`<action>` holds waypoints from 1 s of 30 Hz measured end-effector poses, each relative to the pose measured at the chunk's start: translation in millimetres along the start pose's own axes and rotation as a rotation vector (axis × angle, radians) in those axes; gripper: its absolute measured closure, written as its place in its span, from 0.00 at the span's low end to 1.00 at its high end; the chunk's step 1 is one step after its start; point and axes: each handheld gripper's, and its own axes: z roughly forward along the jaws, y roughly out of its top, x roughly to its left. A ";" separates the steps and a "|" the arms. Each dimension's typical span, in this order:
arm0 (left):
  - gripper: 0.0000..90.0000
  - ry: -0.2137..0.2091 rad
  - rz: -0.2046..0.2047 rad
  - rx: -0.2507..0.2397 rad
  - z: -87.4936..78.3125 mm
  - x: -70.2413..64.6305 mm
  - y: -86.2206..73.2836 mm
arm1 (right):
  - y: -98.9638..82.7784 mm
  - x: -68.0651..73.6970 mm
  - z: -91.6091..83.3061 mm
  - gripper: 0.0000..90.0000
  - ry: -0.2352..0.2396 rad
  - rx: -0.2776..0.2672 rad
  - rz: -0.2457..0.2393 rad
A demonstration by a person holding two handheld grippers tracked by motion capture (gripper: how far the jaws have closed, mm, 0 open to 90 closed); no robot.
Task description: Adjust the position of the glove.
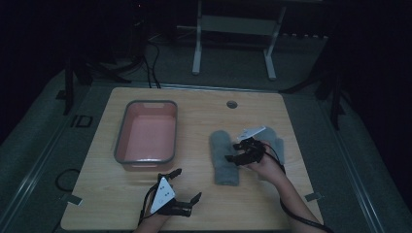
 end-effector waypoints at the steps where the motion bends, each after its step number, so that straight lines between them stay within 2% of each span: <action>1: 0.00 0.001 -0.001 0.000 0.0 0.0 0.0 | -1.8 -2.5 -5.0 0.42 -0.011 -0.008 0.013; 11: 0.00 0.001 -0.002 0.002 0.1 0.2 0.1 | -28.0 -32.8 -54.1 0.45 -0.177 -0.069 0.148; 15: 0.00 0.001 -0.004 0.001 0.1 0.3 0.0 | -40.1 -43.2 -70.8 0.47 -0.264 -0.099 0.200; 17: 0.00 0.001 -0.004 0.001 0.1 0.3 0.1 | -46.5 -47.1 -77.0 0.47 -0.284 -0.103 0.222; 22: 0.00 0.001 -0.004 0.002 0.2 0.4 0.1 | -62.0 -53.9 -82.6 0.48 -0.331 -0.091 0.264; 29: 0.00 0.001 -0.005 0.002 0.2 0.4 0.1 | -81.4 -62.8 -73.1 0.48 -0.354 -0.098 0.367; 30: 0.00 0.001 -0.005 0.002 0.2 0.4 0.1 | -81.4 -62.8 -73.1 0.48 -0.354 -0.098 0.367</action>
